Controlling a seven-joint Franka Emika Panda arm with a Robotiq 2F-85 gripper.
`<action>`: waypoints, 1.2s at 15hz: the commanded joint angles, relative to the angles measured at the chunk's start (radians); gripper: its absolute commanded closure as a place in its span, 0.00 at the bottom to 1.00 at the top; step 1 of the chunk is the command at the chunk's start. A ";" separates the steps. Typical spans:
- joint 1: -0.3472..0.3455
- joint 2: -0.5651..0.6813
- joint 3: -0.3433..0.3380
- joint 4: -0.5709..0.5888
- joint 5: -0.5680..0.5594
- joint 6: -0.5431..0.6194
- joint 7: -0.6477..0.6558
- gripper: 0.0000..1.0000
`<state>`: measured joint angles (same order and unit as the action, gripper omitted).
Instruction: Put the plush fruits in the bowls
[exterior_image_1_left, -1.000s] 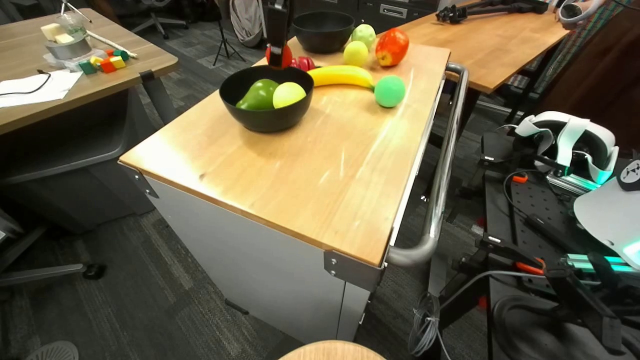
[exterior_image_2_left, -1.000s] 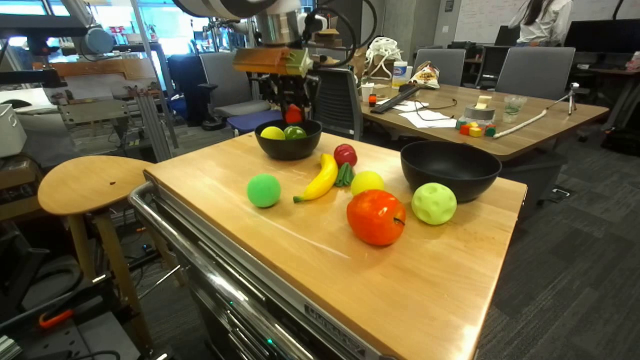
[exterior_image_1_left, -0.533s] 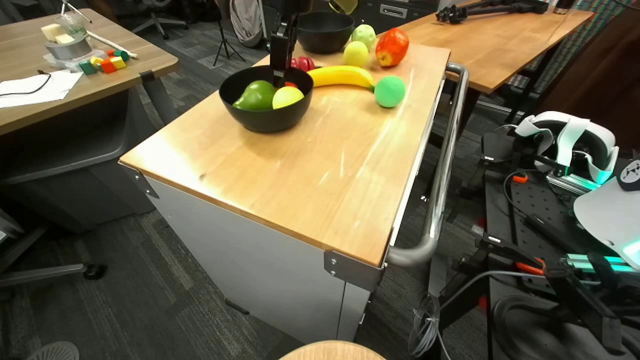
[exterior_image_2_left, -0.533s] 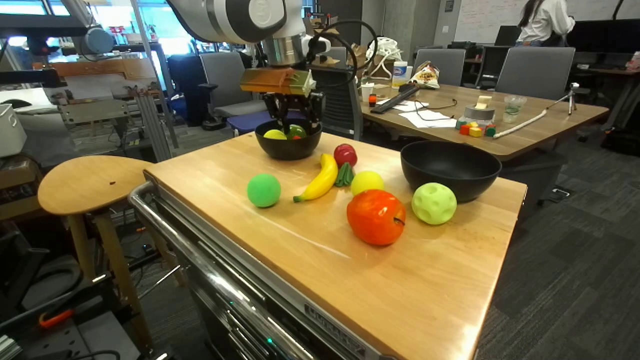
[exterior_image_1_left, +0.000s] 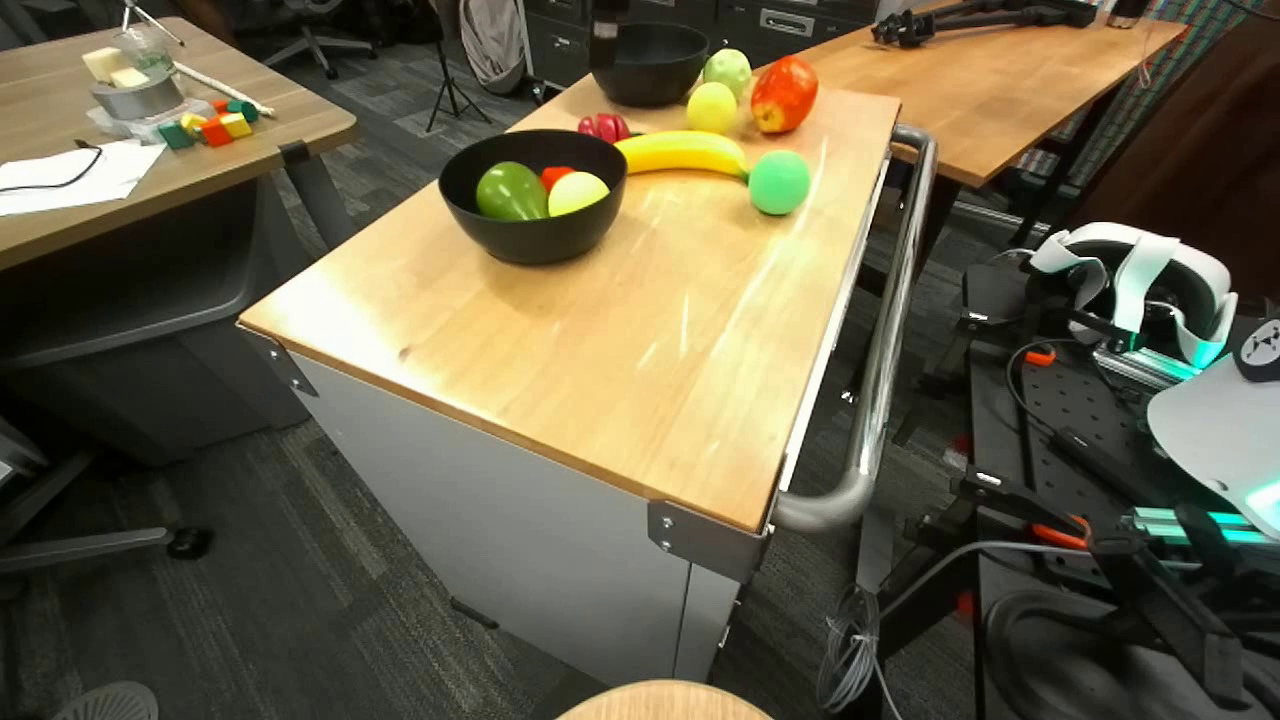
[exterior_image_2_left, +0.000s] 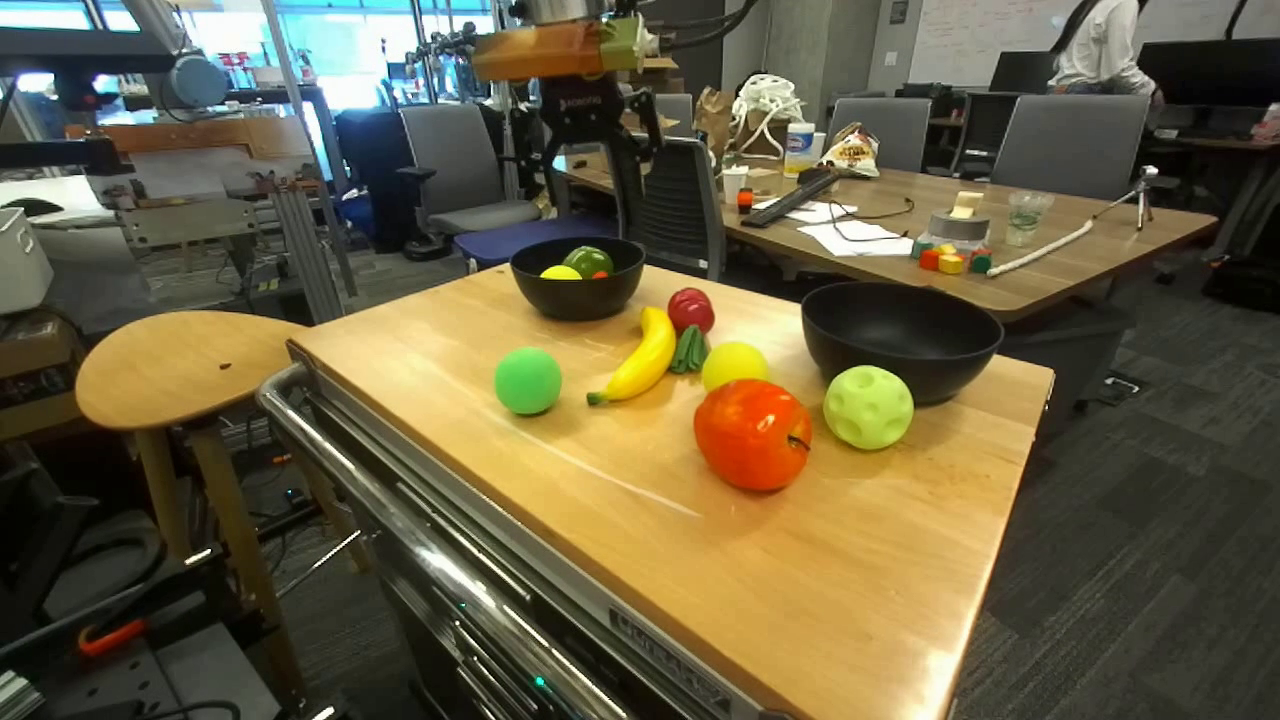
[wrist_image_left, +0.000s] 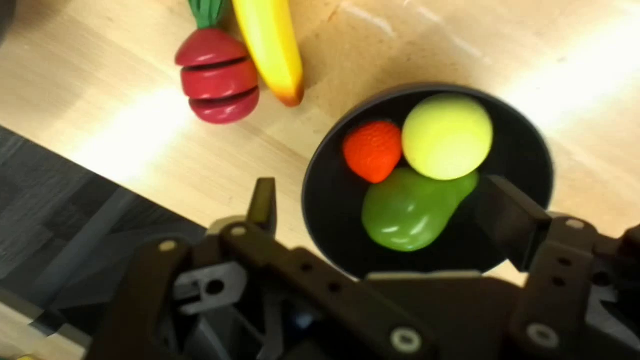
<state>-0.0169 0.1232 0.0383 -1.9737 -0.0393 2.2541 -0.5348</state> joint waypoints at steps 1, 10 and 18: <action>-0.007 -0.011 -0.003 0.013 0.028 -0.050 -0.047 0.00; -0.025 -0.005 -0.012 0.021 0.045 -0.094 -0.307 0.00; -0.061 0.072 -0.032 0.073 0.116 -0.070 -0.316 0.00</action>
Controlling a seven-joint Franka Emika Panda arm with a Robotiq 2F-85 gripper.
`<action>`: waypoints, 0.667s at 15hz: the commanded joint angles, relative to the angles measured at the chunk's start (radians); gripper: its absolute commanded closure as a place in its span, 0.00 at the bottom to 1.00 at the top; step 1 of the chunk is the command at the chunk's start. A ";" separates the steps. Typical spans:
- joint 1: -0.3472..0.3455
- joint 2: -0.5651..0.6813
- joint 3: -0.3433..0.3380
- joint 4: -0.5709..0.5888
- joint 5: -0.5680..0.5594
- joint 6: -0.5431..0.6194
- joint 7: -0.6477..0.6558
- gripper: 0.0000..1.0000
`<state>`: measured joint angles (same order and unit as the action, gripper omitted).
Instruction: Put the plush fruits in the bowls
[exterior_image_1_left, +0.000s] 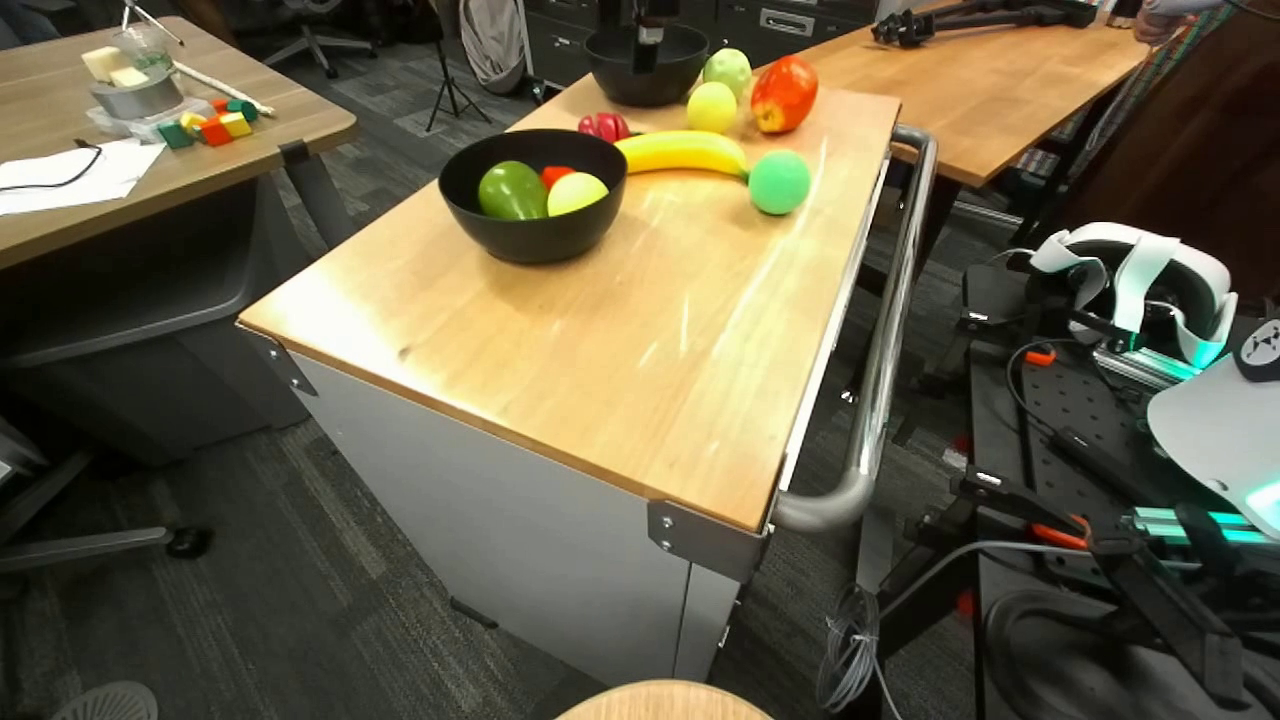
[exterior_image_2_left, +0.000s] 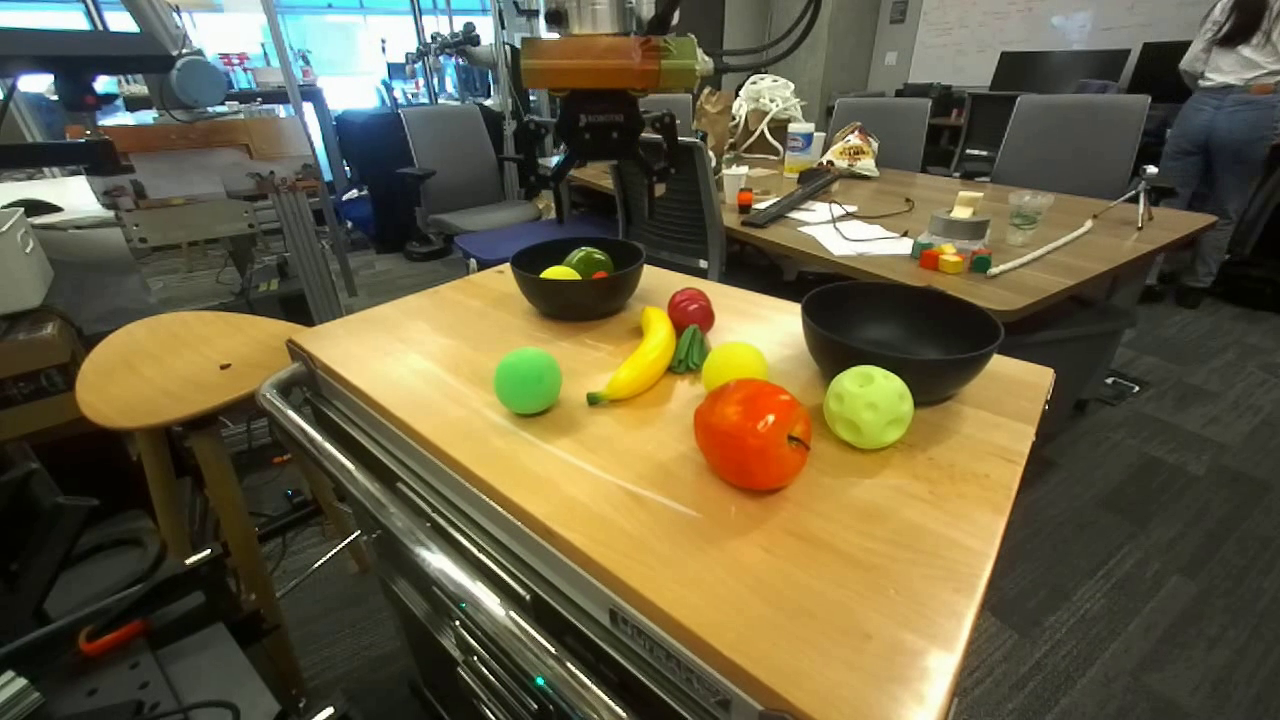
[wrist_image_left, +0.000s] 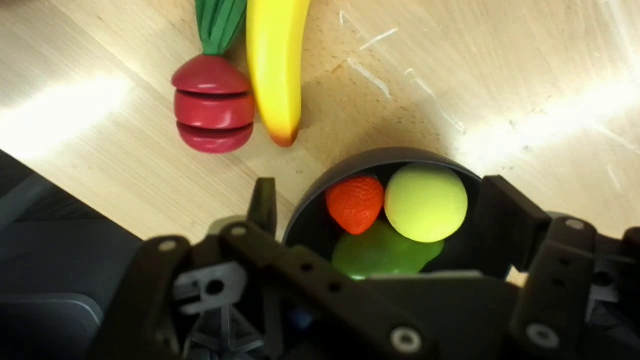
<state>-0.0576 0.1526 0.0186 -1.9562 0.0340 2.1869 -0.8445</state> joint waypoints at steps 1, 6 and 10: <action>-0.030 0.058 -0.015 0.073 0.057 -0.003 -0.007 0.00; -0.078 0.144 -0.020 0.156 0.119 0.039 -0.002 0.00; -0.099 0.224 -0.020 0.215 0.104 0.054 0.024 0.00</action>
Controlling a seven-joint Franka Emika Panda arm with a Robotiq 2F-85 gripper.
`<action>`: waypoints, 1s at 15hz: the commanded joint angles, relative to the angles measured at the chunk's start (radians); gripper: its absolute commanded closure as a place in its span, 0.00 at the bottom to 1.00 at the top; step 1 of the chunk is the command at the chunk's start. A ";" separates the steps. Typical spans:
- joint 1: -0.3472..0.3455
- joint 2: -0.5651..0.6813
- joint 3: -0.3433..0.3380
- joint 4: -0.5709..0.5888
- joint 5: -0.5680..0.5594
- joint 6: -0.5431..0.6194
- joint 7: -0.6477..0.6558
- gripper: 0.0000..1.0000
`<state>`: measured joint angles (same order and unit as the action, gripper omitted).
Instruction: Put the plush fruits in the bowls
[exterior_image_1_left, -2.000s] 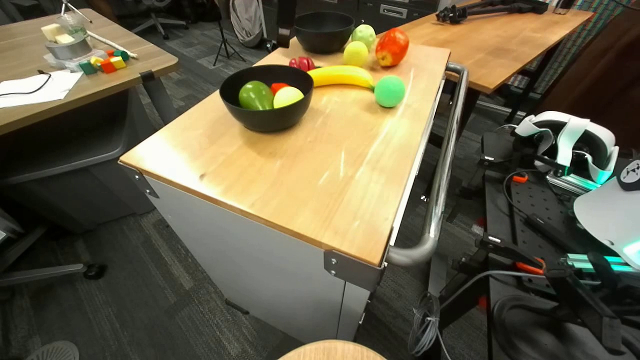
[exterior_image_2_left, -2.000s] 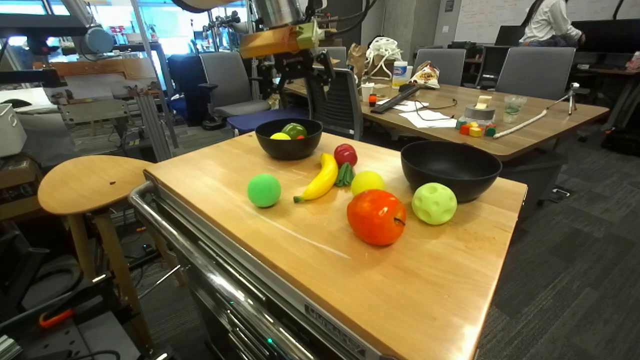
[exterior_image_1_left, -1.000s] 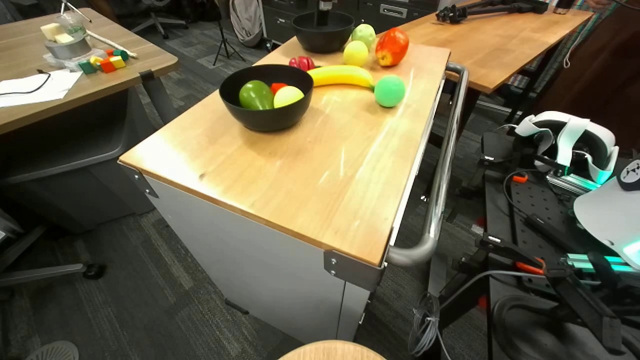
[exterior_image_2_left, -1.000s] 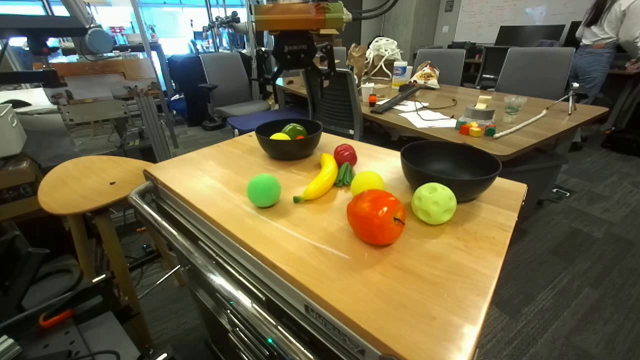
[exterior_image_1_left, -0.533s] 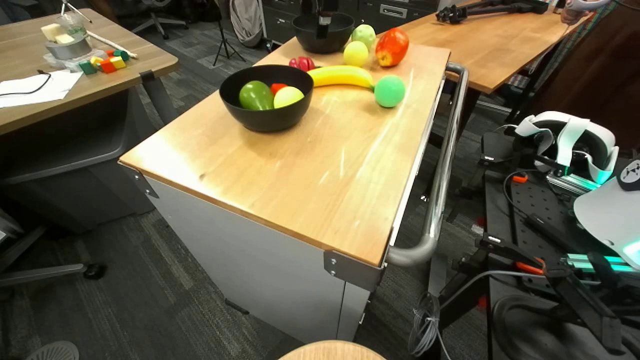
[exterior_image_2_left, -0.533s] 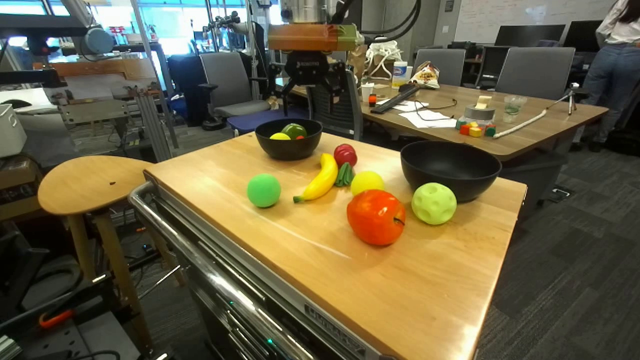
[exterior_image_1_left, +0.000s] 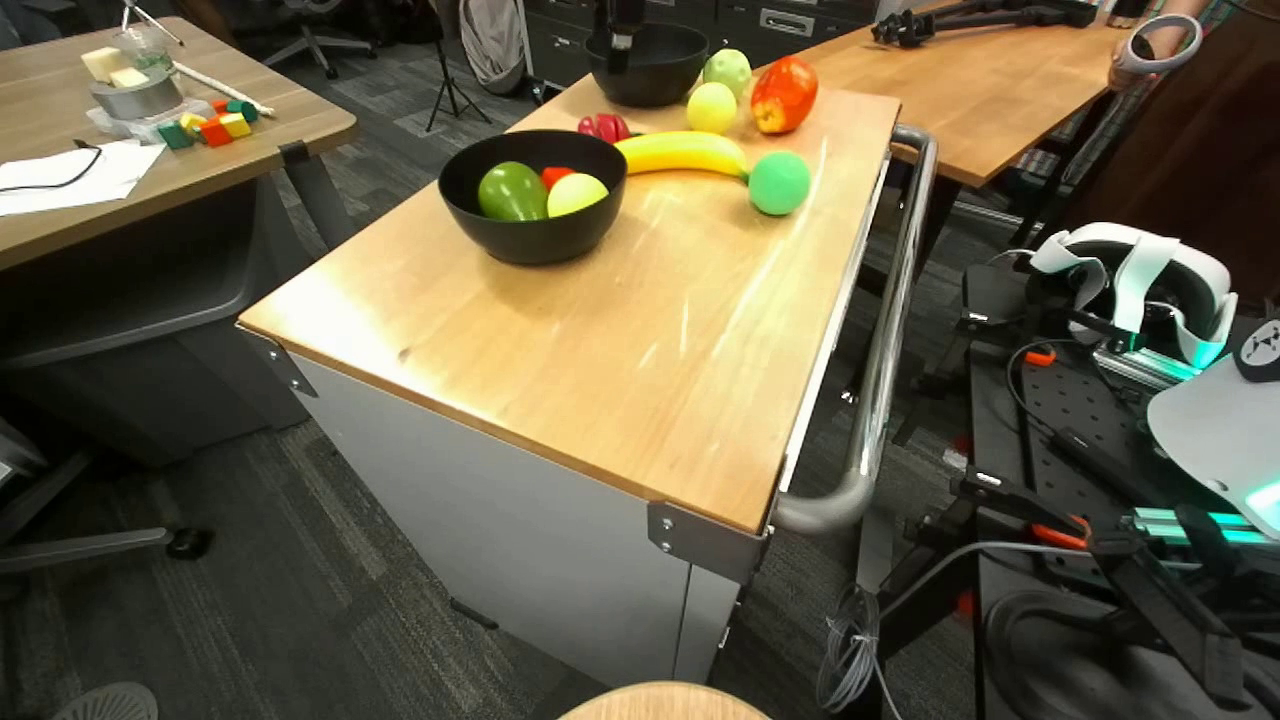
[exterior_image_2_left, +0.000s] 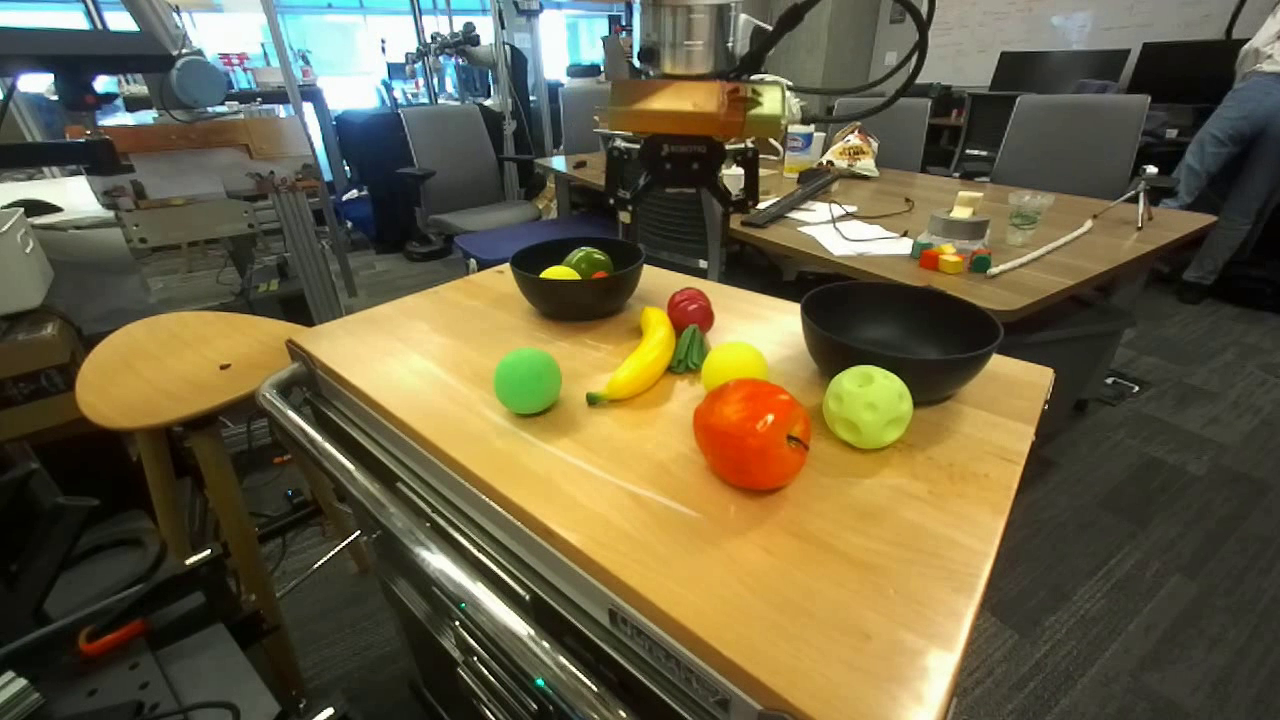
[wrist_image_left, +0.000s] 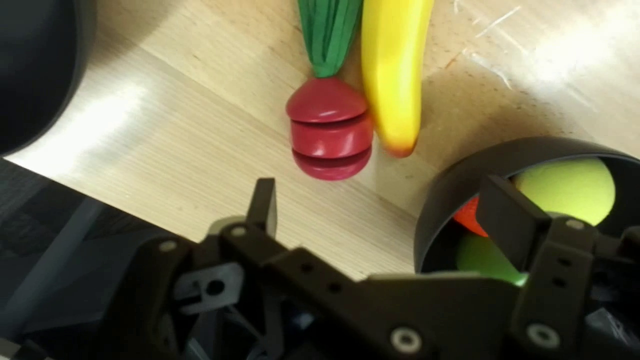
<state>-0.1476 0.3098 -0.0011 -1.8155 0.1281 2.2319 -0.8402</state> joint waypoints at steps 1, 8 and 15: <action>-0.013 0.084 0.001 0.087 0.005 0.008 0.027 0.00; -0.022 0.184 0.012 0.149 -0.007 0.040 0.056 0.11; -0.018 0.233 0.014 0.154 -0.034 0.049 0.092 0.12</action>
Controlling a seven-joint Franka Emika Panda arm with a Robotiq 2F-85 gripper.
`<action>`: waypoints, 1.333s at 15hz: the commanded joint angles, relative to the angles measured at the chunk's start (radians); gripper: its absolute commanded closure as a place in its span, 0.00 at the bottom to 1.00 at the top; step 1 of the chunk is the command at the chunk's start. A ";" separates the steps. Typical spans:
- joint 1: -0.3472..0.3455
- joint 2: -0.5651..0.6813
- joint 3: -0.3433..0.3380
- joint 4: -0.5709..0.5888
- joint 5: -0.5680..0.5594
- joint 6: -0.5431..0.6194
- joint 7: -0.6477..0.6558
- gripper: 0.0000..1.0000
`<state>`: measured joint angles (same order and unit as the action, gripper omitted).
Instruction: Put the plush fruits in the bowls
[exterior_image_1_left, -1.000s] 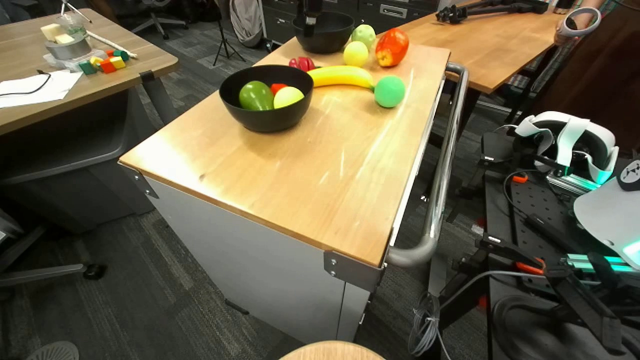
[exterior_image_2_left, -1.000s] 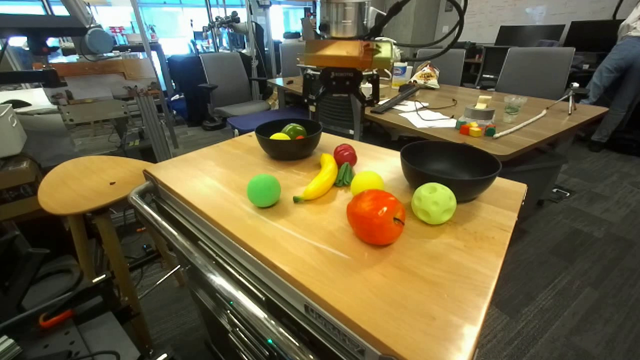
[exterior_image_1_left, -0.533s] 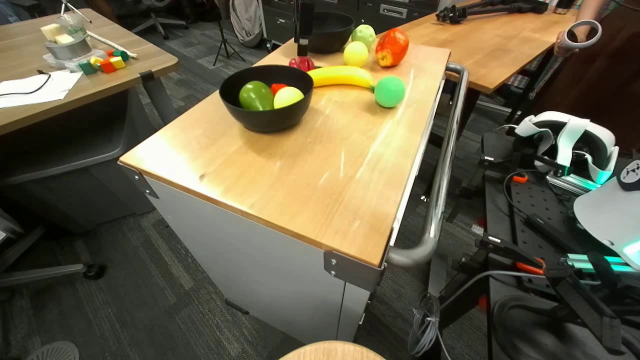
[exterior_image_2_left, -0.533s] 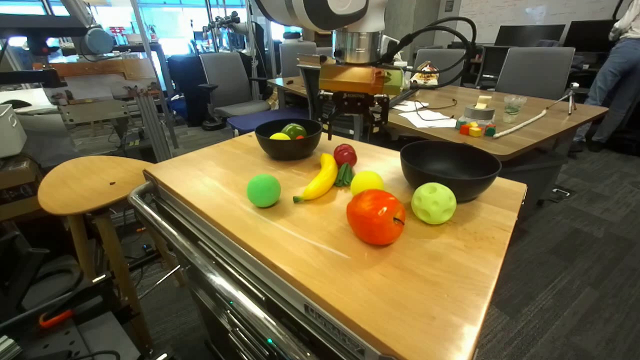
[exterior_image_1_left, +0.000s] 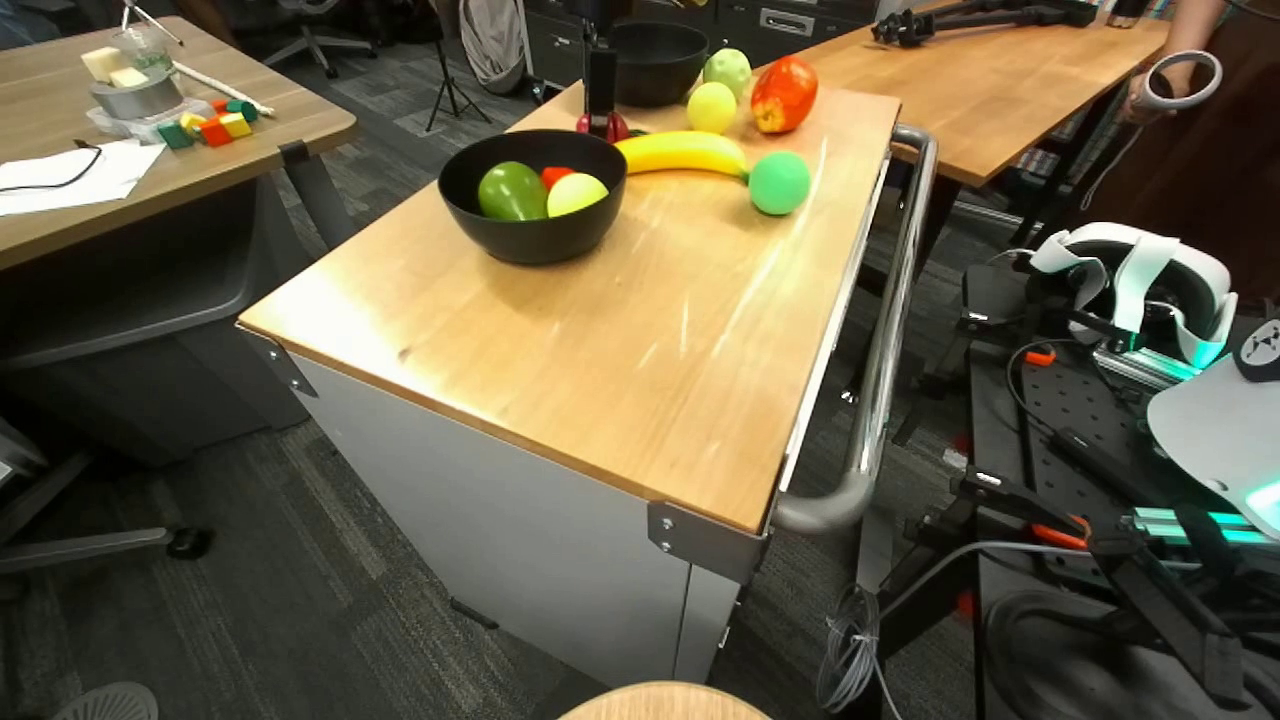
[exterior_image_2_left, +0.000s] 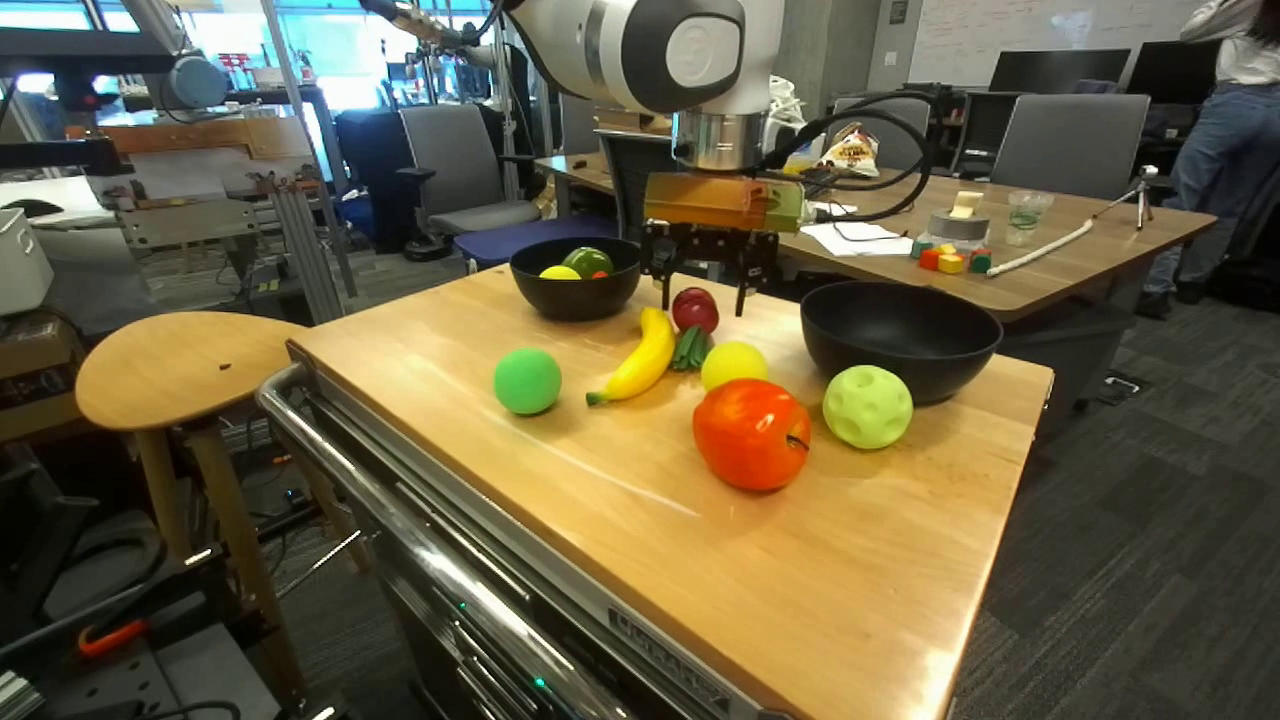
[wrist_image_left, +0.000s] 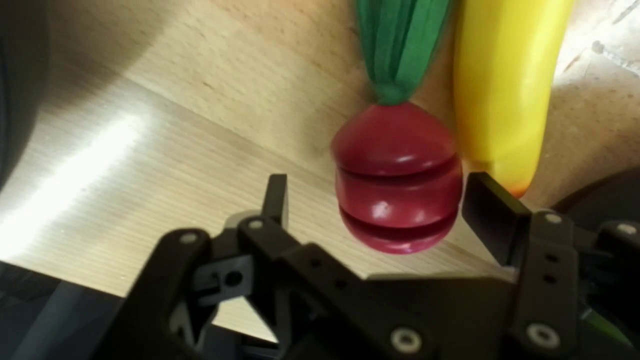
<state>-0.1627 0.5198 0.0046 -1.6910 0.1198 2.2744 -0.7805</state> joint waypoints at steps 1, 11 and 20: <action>-0.004 0.027 0.008 0.029 -0.028 0.008 0.034 0.24; -0.041 -0.189 0.000 -0.016 -0.021 0.058 0.022 0.67; -0.190 -0.125 -0.097 0.058 0.131 0.142 0.087 0.67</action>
<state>-0.3335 0.3179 -0.0989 -1.6522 0.1877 2.3454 -0.7107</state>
